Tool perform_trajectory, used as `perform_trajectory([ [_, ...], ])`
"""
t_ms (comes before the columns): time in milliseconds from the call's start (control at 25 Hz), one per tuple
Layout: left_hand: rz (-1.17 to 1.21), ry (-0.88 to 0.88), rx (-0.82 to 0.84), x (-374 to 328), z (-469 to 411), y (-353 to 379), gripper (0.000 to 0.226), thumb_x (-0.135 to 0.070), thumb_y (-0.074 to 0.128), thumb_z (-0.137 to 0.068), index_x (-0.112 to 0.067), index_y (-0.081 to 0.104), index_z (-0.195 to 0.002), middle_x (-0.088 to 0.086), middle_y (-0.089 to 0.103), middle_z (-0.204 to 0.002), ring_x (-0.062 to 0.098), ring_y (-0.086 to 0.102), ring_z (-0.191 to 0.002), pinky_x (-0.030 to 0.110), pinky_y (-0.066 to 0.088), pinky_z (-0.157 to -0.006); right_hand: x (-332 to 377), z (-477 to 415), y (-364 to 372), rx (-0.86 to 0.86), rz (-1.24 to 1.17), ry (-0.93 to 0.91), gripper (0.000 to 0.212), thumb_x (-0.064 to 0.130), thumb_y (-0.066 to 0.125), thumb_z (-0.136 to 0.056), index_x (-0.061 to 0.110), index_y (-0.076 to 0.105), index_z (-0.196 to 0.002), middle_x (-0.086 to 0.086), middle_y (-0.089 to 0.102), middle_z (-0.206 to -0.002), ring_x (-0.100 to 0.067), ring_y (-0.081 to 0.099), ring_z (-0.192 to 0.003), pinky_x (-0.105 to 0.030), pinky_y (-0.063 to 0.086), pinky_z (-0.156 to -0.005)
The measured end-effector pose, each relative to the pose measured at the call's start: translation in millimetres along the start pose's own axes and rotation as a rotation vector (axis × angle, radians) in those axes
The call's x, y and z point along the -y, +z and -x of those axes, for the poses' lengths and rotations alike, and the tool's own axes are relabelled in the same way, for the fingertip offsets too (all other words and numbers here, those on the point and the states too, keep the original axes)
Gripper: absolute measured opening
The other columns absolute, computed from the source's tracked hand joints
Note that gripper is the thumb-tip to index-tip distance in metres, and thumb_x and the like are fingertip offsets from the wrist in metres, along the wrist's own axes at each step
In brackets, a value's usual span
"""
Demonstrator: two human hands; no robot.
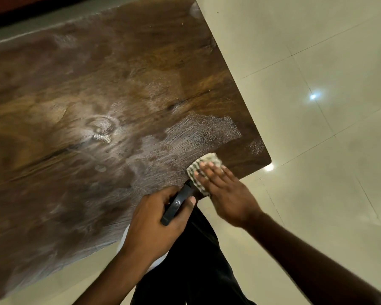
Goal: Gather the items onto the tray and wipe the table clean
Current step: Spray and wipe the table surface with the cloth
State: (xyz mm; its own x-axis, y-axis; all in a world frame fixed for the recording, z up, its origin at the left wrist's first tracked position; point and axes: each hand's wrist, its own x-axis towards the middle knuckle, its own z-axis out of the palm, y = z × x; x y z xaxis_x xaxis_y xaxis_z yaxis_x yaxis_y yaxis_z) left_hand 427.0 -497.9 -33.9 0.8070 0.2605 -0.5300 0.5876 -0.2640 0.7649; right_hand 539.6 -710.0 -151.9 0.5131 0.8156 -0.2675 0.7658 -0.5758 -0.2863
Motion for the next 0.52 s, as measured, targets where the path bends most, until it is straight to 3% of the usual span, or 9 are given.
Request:
perform_trajectory([
  [80,0.026,-0.026,-0.019,4,3,-4,0.038,-0.053,0.065,-0.097,-0.031,0.055,-0.068,-0.006,0.043,-0.052,0.014,0.038,-0.048,0.043,0.035,-0.052,-48,-16,-14,-0.089,-0.021,0.173,0.07,0.022,0.045,-0.1,0.016,0.028,-0.168,-0.012,0.026,-0.175,-0.029,0.02,-0.164,-0.055,0.025,-0.13],
  [160,0.049,-0.056,-0.046,5,6,-10,0.036,-0.05,0.066,-0.098,-0.032,0.056,-0.068,-0.003,0.042,-0.052,0.016,0.039,-0.047,0.041,0.036,-0.053,-72,-47,-31,-0.199,-0.117,0.536,0.071,0.024,0.042,-0.102,0.02,0.02,-0.17,-0.012,0.017,-0.178,-0.03,0.011,-0.166,-0.054,0.02,-0.131],
  [240,0.082,-0.089,-0.074,5,6,-16,0.034,-0.047,0.067,-0.098,-0.023,0.061,-0.074,0.01,0.044,-0.057,0.035,0.046,-0.05,0.048,0.044,-0.051,-53,-90,-38,-0.25,-0.17,0.727,0.071,0.029,0.039,-0.105,0.023,0.014,-0.171,-0.01,0.01,-0.179,-0.03,0.005,-0.166,-0.052,0.014,-0.133],
  [280,0.098,-0.098,-0.091,5,5,-19,0.035,-0.046,0.068,-0.099,-0.018,0.062,-0.077,0.014,0.046,-0.058,0.043,0.05,-0.054,0.053,0.047,-0.052,-32,-105,-35,-0.227,-0.166,0.697,0.072,0.031,0.039,-0.105,0.024,0.012,-0.171,-0.009,0.007,-0.179,-0.031,0.003,-0.166,-0.052,0.013,-0.133],
  [360,0.117,-0.098,-0.122,5,4,-26,0.036,-0.044,0.068,-0.099,-0.016,0.063,-0.077,0.016,0.046,-0.058,0.046,0.051,-0.055,0.058,0.05,-0.053,21,-111,-22,-0.14,-0.144,0.407,0.076,0.029,0.045,-0.104,0.025,0.008,-0.171,-0.007,0.003,-0.179,-0.029,0.0,-0.166,-0.053,0.013,-0.133],
  [440,0.113,-0.088,-0.133,3,2,-30,0.03,-0.045,0.069,-0.098,-0.02,0.068,-0.08,0.012,0.051,-0.055,0.044,0.054,-0.054,0.058,0.051,-0.054,70,-82,0,-0.06,-0.132,0.064,0.081,0.026,0.055,-0.099,0.021,0.017,-0.169,-0.009,0.013,-0.178,-0.03,0.009,-0.166,-0.052,0.017,-0.133],
  [520,0.121,-0.077,-0.139,1,1,-33,0.023,-0.043,0.07,-0.097,-0.023,0.074,-0.086,0.007,0.057,-0.054,0.037,0.056,-0.052,0.055,0.051,-0.053,82,-35,15,0.004,-0.098,-0.17,0.075,0.025,0.054,-0.096,0.018,0.028,-0.166,-0.007,0.023,-0.176,-0.027,0.017,-0.165,-0.049,0.019,-0.133],
])
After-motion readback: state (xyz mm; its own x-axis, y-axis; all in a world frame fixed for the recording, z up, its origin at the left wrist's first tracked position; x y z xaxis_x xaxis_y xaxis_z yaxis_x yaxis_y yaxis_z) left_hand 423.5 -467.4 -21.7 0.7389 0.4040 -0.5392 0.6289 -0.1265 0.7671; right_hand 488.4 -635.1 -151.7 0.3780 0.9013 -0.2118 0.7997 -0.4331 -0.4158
